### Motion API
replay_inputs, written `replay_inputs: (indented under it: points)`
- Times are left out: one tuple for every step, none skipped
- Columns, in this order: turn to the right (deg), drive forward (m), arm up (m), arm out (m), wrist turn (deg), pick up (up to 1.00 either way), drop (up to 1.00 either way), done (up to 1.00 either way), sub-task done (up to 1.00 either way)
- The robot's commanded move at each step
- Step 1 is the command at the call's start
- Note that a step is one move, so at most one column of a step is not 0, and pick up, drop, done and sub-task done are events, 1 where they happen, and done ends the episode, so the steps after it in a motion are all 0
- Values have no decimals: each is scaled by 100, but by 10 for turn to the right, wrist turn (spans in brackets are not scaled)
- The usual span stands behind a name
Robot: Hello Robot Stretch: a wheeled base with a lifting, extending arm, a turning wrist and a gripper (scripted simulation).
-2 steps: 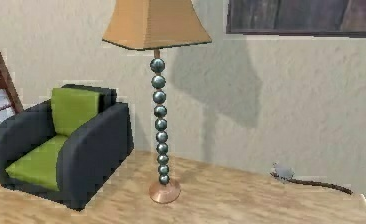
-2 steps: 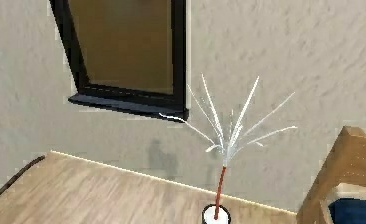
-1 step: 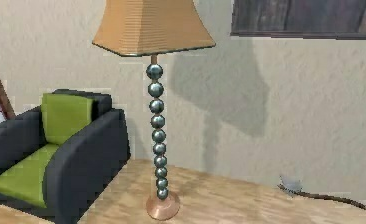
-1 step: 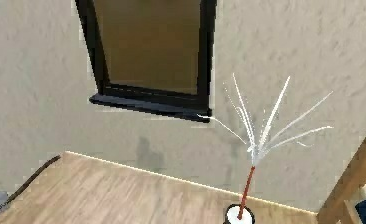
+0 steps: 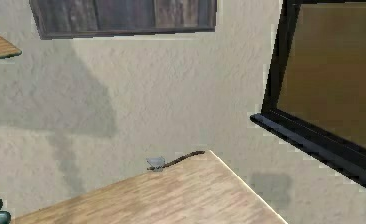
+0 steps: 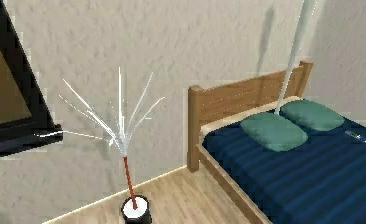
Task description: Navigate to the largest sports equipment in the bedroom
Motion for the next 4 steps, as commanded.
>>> replay_inputs:
  points:
    - [0, 5, 0, 0, 0, 0, 0, 0, 0]
    - [450, 0, 0, 0, 0, 0, 0, 0, 0]
    - [450, 0, 0, 0, 0, 0, 0, 0, 0]
    - [300, 0, 0, 0, 0, 0, 0, 0, 0]
